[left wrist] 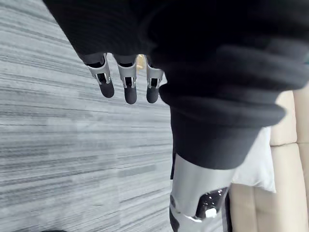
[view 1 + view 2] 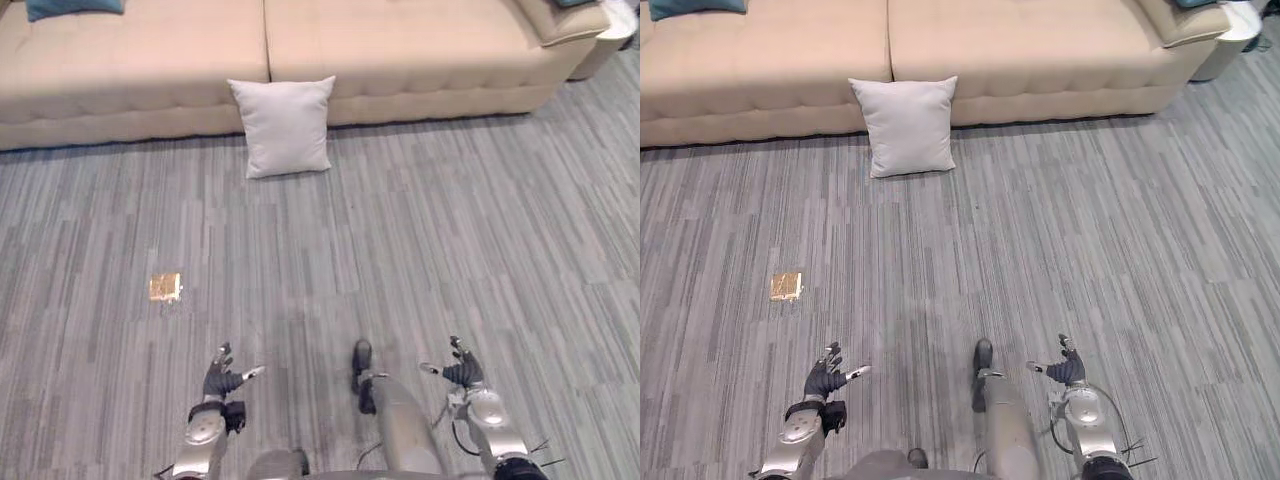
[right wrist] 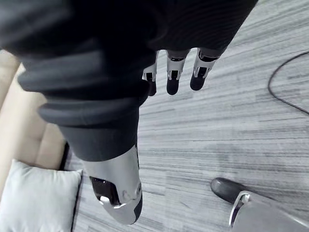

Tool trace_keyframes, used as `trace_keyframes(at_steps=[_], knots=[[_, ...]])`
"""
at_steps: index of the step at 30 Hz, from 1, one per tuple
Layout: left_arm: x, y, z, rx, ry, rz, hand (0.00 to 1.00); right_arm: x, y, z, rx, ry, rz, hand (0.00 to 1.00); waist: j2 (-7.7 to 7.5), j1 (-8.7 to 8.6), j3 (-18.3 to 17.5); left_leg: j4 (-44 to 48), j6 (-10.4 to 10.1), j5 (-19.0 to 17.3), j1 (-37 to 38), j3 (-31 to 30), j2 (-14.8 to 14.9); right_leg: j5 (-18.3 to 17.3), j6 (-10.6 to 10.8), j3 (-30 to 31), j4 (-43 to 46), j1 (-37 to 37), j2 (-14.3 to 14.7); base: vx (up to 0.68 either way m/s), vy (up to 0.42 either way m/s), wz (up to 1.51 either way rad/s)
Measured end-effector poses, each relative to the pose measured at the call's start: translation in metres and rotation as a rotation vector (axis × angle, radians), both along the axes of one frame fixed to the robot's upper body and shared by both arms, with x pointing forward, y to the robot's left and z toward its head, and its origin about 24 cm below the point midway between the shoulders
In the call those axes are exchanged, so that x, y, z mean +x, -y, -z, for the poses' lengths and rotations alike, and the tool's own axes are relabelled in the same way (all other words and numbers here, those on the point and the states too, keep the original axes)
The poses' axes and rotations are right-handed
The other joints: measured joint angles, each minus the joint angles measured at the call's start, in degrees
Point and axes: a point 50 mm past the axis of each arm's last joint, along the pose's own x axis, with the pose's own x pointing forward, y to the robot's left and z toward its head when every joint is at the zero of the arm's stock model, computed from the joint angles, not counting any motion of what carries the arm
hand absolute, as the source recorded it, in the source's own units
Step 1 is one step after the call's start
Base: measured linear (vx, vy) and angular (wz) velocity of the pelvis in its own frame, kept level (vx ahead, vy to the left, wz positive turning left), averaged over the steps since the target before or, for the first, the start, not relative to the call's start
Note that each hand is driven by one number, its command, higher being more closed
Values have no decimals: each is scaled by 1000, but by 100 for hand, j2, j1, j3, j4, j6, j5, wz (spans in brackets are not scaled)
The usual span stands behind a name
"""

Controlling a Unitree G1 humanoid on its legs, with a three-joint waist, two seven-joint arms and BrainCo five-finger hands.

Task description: Pick up cushions and gather them together orderly.

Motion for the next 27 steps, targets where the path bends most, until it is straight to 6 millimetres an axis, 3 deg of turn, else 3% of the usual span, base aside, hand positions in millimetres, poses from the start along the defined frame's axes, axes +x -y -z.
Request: trace_keyframes(at_steps=[1, 2, 3, 4, 5, 7, 9, 10, 11, 12, 13, 14, 15, 16, 18, 19, 20, 22, 23, 24, 26, 27], knots=[[-3, 1, 3, -5, -13, -2, 0, 0, -2, 1, -1, -2, -12, 0, 10, 45, 7, 1320, 12, 397, -498, 78, 239, -94, -26, 6, -363, 525, 119, 627, -205, 11], [-4, 1, 4, -7, -19, -3, 0, 0, -3, 1, 1, -3, -16, 0, 15, 79, 10, 1943, 134, 313, -726, 176, 378, -105, -41, 33, -568, 796, 201, 567, -150, -9], [-6, 0, 5, -10, -28, -10, 0, 0, -7, 1, 5, 1, -26, 0, 1, 119, 18, 2902, 392, 124, -1187, 337, 542, -108, -46, 116, -1000, 1313, 319, 648, -113, -25], [-7, 1, 7, -14, -33, -13, 0, 0, -8, 1, 7, 4, -28, 0, -11, 206, 24, 3298, 615, -13, -1594, 518, 593, -120, -37, 224, -1384, 1787, 356, 521, -43, -28], [-7, 1, 7, -16, -33, -14, 0, 1, -8, 1, 7, 6, -28, 0, -28, 249, 35, 3304, 691, -61, -1795, 639, 584, -134, -22, 295, -1557, 1984, 355, 508, 8, -35], [-9, -1, 7, -20, -36, -17, 0, 3, -9, 0, 9, 14, -29, 0, -81, 403, 65, 2524, 836, -152, -2555, 969, 492, -189, 79, 510, -2113, 2612, 265, 488, 57, -42], [-13, -2, 9, -22, -46, -24, 0, 4, -8, 1, 10, 9, -26, 0, -149, 422, 106, 1357, 782, -117, -2837, 889, 261, -282, 212, 614, -2311, 2970, 108, 450, 106, -34], [-20, -1, 12, -29, -63, -27, 0, 2, -6, 2, 10, -1, -11, 0, -164, 456, 110, -211, 446, 234, -2921, 692, 23, -378, 369, 646, -2520, 3300, -49, 538, 162, -39], [-22, 0, 13, -33, -70, -29, 0, 1, -4, 3, 7, -7, -6, 0, -117, 486, 85, -886, 372, 464, -2876, 630, -34, -418, 437, 683, -2623, 3436, -60, 671, 251, -54], [-25, 2, 15, -37, -79, -31, 0, -3, -1, 5, 3, -20, 3, 0, -33, 548, 53, -1535, 347, 949, -2890, 526, -8, -508, 582, 769, -2740, 3609, -49, 577, 267, -50], [-28, 0, 17, -33, -90, -38, 0, -7, -2, 10, 7, -47, 7, 0, -63, 570, 29, -1415, 713, 1707, -2851, 461, -97, -602, 708, 812, -2758, 3803, -104, 714, 336, -19], [-23, 0, 14, -31, -78, -34, 0, -11, -5, 14, 20, -59, 13, 0, -202, 518, -71, -1222, 1033, 1544, -2952, 414, -295, -602, 711, 733, -2529, 3753, -325, 619, 278, 8], [-19, 2, 13, -36, -69, -29, 0, -14, -4, 15, 21, -66, 20, 0, -222, 517, -105, -1028, 1165, 1453, -2997, 404, -365, -603, 714, 751, -2225, 3626, -425, 634, 286, 36], [-17, 6, 14, -40, -67, -19, 0, -19, -2, 17, 25, -77, 36, 0, -235, 510, -112, -661, 1300, 1098, -2971, 441, -452, -596, 747, 817, -1496, 3469, -584, 639, 277, 30], [-23, 5, 18, -33, -97, -17, 0, -28, -1, 22, 35, -100, 61, 0, -322, 506, -127, -364, 1443, 531, -2556, 450, -711, -257, 1224, 1037, 242, 3066, -846, 626, 269, 26], [-26, 2, 20, -26, -113, -21, 0, -29, -4, 24, 41, -107, 55, 0, -367, 461, -112, -399, 1534, 267, -2135, 460, -842, 228, 1482, 1288, 1782, 2547, -992, 581, 212, 17], [-31, 0, 21, -22, -131, -24, 0, -27, -8, 24, 38, -110, 33, 0, -359, 407, -106, -419, 1581, 83, -1711, 463, -904, 134, 1390, 1338, 3077, 2000, -1081, 557, 181, 14], [-36, -2, 23, -16, -144, -29, 0, -25, -16, 25, 36, -114, -3, 0, -308, 384, -81, -749, 1634, 3, -988, 473, -909, -156, 951, 1136, 3769, 1393, -1050, 492, 123, -2], [-37, -3, 24, -13, -148, -30, 0, -24, -19, 25, 35, -114, -16, 0, -279, 381, -89, -1036, 1634, -42, -655, 447, -902, -251, 822, 990, 3687, 1093, -983, 467, 89, -11], [-37, -4, 23, -9, -147, -29, 0, -23, -20, 24, 33, -107, -23, 0, -241, 362, -86, -1309, 1539, -132, -348, 397, -871, -376, 836, 874, 3414, 775, -843, 552, 26, -3], [-36, -5, 23, -6, -150, -27, 0, -22, -21, 24, 36, -107, -25, 0, -260, 282, -64, -1588, 1510, -161, 29, 314, -856, -512, 865, 709, 2081, 385, -592, 466, -37, 27], [-34, -5, 23, -6, -149, -26, 0, -25, -21, 25, 37, -118, -21, 0, -264, 163, -69, -1739, 1487, -173, 207, 186, -845, -393, 892, 572, 815, 325, -427, 393, -74, 73]])
